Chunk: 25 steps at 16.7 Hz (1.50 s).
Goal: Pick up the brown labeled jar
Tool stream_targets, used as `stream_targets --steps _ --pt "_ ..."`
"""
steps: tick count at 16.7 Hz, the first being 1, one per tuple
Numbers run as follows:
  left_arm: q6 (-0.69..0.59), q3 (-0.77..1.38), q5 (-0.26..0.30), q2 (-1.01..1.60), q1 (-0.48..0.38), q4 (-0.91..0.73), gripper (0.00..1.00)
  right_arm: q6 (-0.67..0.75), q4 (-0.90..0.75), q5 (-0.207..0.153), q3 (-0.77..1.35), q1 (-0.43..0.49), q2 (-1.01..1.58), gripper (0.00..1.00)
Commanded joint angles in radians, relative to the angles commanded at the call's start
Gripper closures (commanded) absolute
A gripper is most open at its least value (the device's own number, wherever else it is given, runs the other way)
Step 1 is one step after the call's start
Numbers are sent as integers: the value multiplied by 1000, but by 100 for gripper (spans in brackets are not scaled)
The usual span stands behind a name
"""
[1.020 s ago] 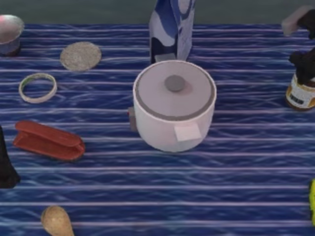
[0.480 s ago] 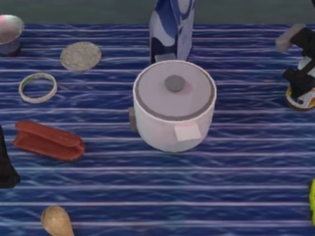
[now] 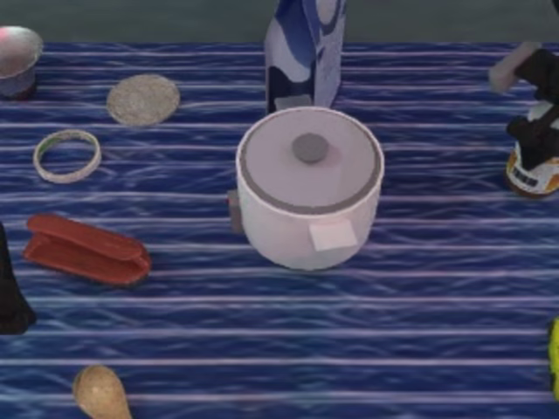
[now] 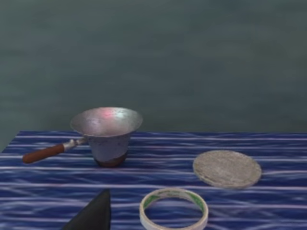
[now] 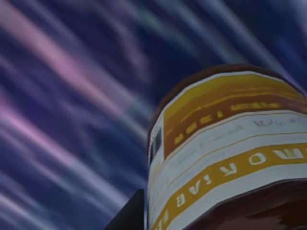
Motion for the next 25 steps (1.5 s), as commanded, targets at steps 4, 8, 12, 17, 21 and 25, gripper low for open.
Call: stream_targets --steps 4,8,12,17,21,25 --pt "0 0 0 0 0 0 0 0 0 0 0 0 0 90" --pt "0 0 0 0 0 0 0 0 0 0 0 0 0 100" --pt "0 0 0 0 0 0 0 0 0 0 0 0 0 100" --pt "0 0 0 0 0 0 0 1 -7 -1 -39 1 -39 100" --pt "0 0 0 0 0 0 0 5 -36 -3 -190 6 -232 100" --pt "0 0 0 0 0 0 0 6 -73 -4 -352 14 -437 100"
